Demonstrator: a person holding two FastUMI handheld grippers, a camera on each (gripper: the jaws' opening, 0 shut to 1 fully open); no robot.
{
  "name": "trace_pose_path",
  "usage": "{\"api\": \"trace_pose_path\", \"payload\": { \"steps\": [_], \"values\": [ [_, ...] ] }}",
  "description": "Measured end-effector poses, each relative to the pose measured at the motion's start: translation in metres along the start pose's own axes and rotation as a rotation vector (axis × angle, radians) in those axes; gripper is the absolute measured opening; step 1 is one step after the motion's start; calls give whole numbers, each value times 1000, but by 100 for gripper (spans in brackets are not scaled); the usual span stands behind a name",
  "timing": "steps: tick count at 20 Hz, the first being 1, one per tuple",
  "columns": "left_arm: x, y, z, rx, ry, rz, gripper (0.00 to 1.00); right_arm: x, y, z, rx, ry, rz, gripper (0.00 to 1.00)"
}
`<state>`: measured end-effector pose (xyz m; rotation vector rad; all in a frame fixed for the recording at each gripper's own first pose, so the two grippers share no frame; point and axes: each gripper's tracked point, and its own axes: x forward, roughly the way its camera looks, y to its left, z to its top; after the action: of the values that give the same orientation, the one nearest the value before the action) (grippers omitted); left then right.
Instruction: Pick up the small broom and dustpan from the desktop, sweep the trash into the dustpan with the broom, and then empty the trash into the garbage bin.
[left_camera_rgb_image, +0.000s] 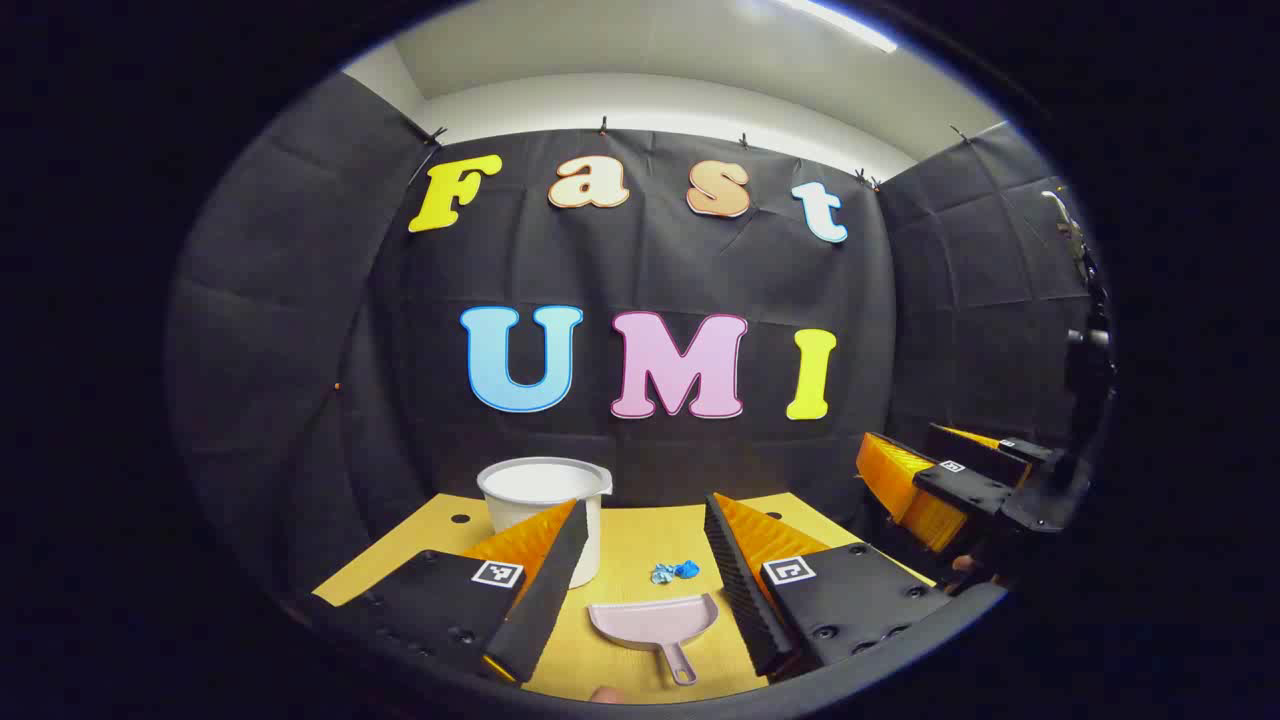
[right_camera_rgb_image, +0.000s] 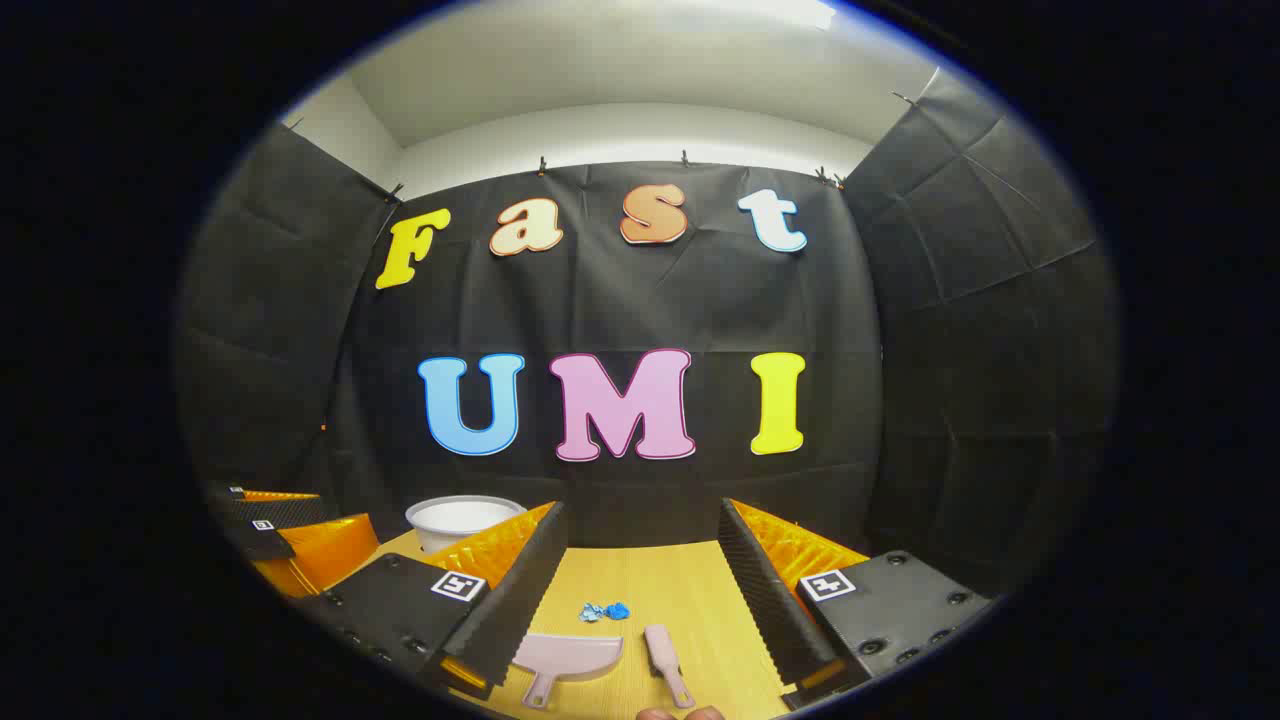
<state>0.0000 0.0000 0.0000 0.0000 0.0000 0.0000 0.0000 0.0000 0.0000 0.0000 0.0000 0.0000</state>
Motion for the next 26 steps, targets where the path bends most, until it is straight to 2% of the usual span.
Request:
{"api": "trace_pose_path", "payload": {
  "steps": [3,4,6,9,12,17,22,26],
  "values": [
    [-4,-3,-3,-20,4,-6,70,-3,3,-4,-13,12,6,96],
    [-6,-2,-5,-25,5,-3,70,-6,8,-9,-10,24,25,99],
    [-7,0,-8,-22,12,3,70,-9,14,-10,-9,28,46,98],
    [-10,7,-7,-34,11,11,70,-11,14,-9,-40,18,39,98],
    [-9,10,-17,-60,43,19,70,-13,12,-18,-95,60,16,98],
    [-8,12,-15,-72,43,6,70,-17,15,-6,-62,34,9,98],
    [-10,6,-6,-31,-6,-35,70,-14,14,-4,-60,26,-7,98],
    [-6,-5,-3,-42,-35,-88,70,-18,13,-2,-81,29,-17,98]
  ]
}}
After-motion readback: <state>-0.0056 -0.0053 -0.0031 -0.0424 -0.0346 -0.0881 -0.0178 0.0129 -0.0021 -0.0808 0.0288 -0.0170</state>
